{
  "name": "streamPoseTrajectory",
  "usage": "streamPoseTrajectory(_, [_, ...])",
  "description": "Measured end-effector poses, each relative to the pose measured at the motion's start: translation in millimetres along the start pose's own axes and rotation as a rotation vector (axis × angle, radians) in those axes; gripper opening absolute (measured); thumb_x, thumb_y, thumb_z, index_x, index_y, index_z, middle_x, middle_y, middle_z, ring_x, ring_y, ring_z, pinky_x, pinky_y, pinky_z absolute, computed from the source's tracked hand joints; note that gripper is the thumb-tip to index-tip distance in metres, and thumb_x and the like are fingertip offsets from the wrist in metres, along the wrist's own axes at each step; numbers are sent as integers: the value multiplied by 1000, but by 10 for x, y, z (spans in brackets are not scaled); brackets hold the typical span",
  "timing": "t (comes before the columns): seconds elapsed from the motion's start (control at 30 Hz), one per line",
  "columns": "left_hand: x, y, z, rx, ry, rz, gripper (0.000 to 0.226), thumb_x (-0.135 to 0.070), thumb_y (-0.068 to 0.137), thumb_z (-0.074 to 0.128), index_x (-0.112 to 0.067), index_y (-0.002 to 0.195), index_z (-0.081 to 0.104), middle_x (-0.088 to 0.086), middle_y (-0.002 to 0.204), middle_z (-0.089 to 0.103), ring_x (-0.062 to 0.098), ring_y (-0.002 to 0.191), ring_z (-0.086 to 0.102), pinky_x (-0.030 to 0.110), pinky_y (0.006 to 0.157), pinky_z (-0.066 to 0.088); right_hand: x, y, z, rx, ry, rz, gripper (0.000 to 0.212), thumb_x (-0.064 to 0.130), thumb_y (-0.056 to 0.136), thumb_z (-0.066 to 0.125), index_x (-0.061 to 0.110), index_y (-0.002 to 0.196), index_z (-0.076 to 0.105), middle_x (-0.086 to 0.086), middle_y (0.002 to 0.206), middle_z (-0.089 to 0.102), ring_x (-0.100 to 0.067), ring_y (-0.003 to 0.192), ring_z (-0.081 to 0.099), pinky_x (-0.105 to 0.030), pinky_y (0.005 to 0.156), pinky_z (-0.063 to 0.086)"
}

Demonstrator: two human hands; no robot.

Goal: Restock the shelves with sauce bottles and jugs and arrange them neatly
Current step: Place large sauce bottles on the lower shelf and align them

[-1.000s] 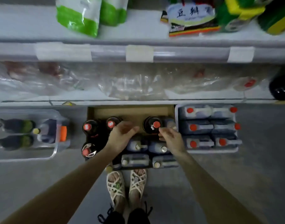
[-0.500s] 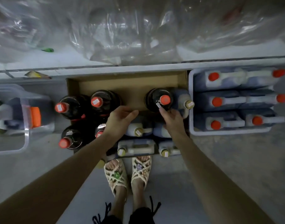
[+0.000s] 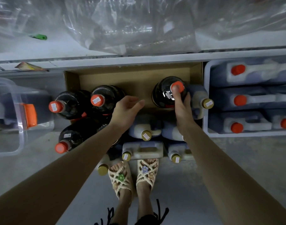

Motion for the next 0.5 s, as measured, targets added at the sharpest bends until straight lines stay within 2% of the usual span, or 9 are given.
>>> streamPoseTrajectory(0.1, [-59,33,-25,12,-9,8,31,-34,87,68,-16,111,61,2,100,68,19,98,66,39,92,52,62,68,63,-1,64,-50,92,54,85,62,27,155,10,0,158,24,-21,142,30,-33,113,30])
streamPoseTrajectory(0.17, [-98,27,-57,22,-9,22,25,-34,88,67,-20,106,61,3,102,68,18,99,66,40,93,52,156,43,114,-9,68,-78,86,51,86,64,27,155,18,1,154,32,-16,133,41,-25,101,35])
streamPoseTrajectory(0.23, [-145,-2,-85,22,-12,40,19,-35,87,68,-24,101,61,3,102,69,18,99,66,43,95,51,253,2,152,-3,56,-134,78,47,87,65,28,152,27,4,144,44,-7,112,51,-19,87,38])
streamPoseTrajectory(0.33, [-216,-89,-106,37,-17,52,21,-37,87,68,-25,101,61,3,103,68,18,99,66,44,95,51,341,-125,137,3,25,-203,65,41,88,66,27,145,39,10,125,52,-1,102,50,-16,82,38])
streamPoseTrajectory(0.4, [-276,-191,-137,48,-29,50,28,-39,85,69,-22,106,62,3,104,68,18,100,65,41,95,51,374,-249,100,11,2,-234,62,40,87,67,27,143,42,12,123,54,5,99,50,-8,78,40])
streamPoseTrajectory(0.47, [-387,-339,-178,63,-55,55,32,-37,86,68,-17,111,61,4,106,68,19,102,65,38,94,51,510,-441,71,17,-5,-263,56,39,88,66,29,139,44,17,115,54,12,90,49,1,66,39])
streamPoseTrajectory(0.5, [-447,-417,-200,71,-62,59,33,-36,87,68,-16,112,61,4,106,68,19,102,65,37,93,50,594,-536,72,18,3,-263,56,39,88,66,29,139,44,18,114,54,13,88,48,-1,63,39])
Point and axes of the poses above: each hand's wrist, its own y-axis towards the middle knuckle, its own z-axis out of the palm, x = y × z, the point moved 4 cm from there along y, towards the middle knuckle
